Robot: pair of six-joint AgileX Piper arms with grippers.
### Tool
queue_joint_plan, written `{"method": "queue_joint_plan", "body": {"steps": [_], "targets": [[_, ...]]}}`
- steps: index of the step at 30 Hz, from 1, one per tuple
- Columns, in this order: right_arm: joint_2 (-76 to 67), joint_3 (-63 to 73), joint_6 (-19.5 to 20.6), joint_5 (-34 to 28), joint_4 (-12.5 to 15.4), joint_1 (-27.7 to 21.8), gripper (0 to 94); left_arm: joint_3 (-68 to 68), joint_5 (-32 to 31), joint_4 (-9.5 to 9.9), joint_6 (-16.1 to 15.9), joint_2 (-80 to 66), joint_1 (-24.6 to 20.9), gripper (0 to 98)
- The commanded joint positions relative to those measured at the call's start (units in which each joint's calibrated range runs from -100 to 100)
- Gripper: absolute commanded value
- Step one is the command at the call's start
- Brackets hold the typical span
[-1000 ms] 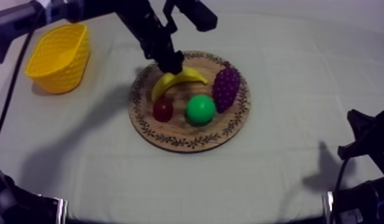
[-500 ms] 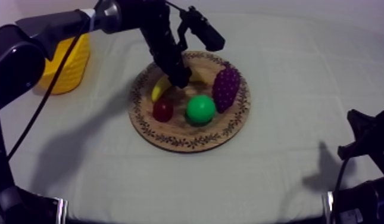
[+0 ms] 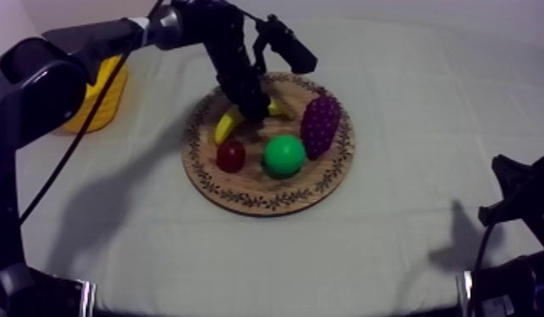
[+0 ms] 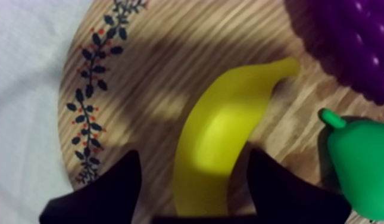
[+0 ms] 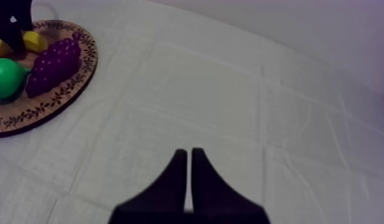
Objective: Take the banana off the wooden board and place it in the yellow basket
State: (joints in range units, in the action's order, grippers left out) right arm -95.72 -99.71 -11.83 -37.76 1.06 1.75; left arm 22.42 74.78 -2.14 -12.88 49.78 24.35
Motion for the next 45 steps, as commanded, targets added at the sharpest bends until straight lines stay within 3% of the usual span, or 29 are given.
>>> {"method": "queue_joint_plan", "body": {"steps": [1,15,21,35,45], "targets": [[-0.03,0.05,-0.02,0.02,-0.01,0.01,0.6,0.10,0.04,-0.07,0.00,0.30,-0.08,59.2],[-0.03,0.05,-0.02,0.02,-0.01,0.01,0.6,0.81,0.04,-0.37,0.99,1.47,0.07,33.3],[-0.03,0.05,-0.02,0.02,-0.01,0.01,0.6,-2.93,-0.02,-0.06,2.01,-3.70,0.25,27.0],[-0.03,0.05,-0.02,0.02,-0.01,0.01,0.6,-19.22,-1.90,1.24,3.32,-33.40,-2.50,25.8],[-0.03,0.05,-0.02,0.02,-0.01,0.01,0.6,-30.97,-3.97,1.94,1.87,-51.89,-11.18,32.4]]}}
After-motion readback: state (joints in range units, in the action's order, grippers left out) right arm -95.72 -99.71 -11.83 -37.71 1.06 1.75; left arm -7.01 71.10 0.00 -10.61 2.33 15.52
